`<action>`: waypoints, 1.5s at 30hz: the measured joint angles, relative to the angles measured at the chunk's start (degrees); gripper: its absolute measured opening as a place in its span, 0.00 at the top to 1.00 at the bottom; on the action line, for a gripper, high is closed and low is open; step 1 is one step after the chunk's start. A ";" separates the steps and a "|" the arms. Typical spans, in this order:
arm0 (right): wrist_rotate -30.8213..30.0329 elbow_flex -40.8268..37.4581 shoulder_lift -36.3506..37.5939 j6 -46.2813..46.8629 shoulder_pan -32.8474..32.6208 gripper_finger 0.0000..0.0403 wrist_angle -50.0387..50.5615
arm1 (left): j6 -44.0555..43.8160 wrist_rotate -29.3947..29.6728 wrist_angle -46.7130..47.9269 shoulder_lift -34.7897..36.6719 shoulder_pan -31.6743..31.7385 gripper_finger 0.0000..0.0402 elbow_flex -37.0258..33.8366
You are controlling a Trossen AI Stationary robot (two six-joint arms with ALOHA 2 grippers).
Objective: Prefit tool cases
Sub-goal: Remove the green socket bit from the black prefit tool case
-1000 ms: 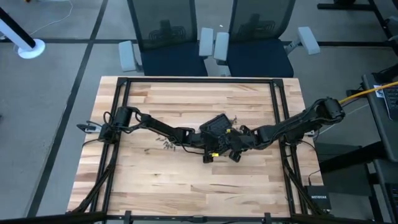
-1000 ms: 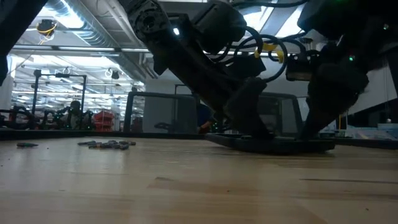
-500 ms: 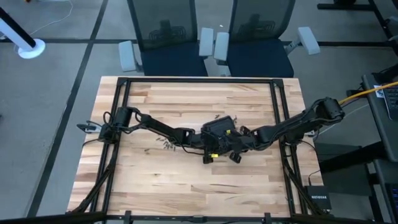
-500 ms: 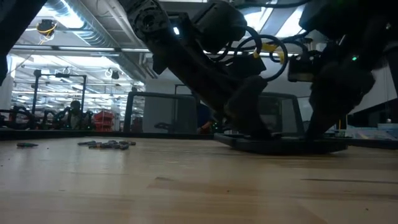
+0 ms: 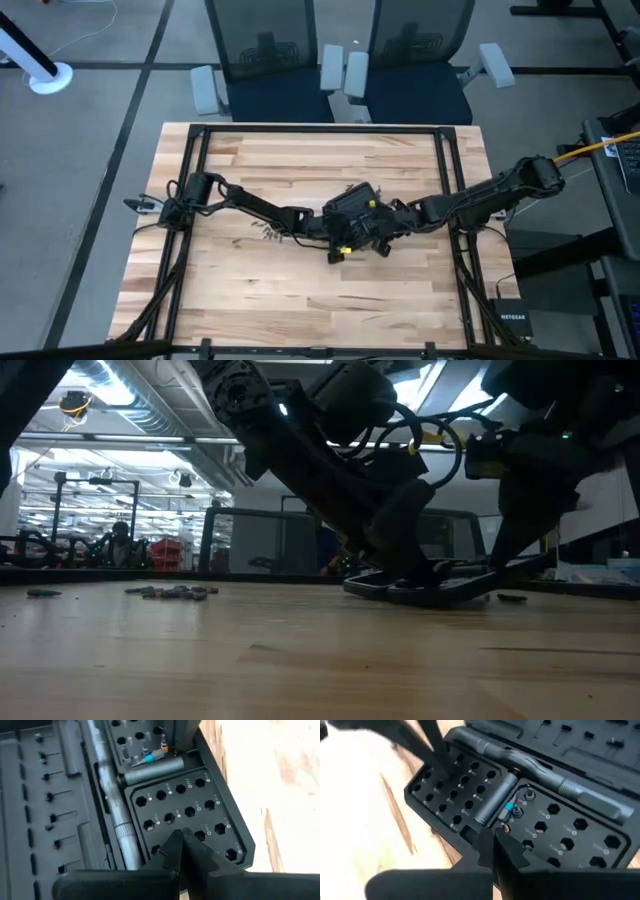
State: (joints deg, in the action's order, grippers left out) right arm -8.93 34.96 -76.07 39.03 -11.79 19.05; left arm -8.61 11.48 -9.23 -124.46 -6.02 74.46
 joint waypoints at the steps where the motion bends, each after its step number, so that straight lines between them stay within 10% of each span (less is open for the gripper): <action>1: -0.04 -0.02 -0.31 0.16 0.43 1.00 -0.33 | 0.01 0.04 0.02 0.09 -0.07 1.00 0.00; 17: 2.31 0.28 -2.87 6.33 1.67 1.00 -7.42 | 8.57 3.57 -1.67 4.48 -0.54 1.00 -0.11; 45: -2.65 1.36 -2.10 14.93 2.10 1.00 -11.37 | -6.00 -1.94 -6.12 -4.49 -2.62 1.00 0.33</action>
State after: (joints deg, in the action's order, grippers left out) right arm -11.58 36.32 -78.17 53.95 -9.69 7.67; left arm -14.62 9.53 -15.34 -128.95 -8.64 74.78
